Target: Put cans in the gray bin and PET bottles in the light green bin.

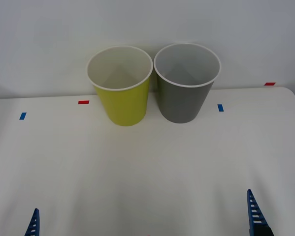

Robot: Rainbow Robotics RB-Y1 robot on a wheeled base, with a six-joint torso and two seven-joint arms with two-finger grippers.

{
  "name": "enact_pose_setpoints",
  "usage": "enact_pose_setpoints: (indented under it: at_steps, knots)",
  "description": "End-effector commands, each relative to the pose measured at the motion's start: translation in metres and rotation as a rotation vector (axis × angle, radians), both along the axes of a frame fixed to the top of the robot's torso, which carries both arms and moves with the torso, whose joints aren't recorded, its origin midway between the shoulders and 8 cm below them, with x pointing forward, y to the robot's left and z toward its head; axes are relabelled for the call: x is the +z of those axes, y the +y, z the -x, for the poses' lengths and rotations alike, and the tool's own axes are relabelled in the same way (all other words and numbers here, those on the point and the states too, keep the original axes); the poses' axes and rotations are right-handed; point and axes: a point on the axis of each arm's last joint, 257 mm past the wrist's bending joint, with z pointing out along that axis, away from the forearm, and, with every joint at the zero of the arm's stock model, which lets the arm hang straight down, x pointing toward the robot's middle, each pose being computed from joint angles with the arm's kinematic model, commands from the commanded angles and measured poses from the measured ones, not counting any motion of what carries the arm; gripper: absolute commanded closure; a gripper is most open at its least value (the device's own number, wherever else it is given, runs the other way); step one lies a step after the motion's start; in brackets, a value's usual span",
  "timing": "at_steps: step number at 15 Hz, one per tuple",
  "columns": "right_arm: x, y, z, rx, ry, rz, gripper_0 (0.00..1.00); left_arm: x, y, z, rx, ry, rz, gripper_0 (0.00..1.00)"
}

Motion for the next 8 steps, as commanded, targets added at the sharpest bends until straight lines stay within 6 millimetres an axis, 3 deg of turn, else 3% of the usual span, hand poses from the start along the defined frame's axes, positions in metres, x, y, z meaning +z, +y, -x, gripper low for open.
enact_pose_setpoints:
  at_steps: [1,8]
  knots:
    - [0.0,0.0,0.0,0.0,0.0,0.0,0.0,0.0016,-0.0018,0.0038,-0.005,-0.004,-0.001,0.0]
    - [0.0,0.0,0.0,0.0,0.0,0.0,0.0,0.0022,-0.0013,0.0043,-0.005,-0.006,-0.001,0.0]
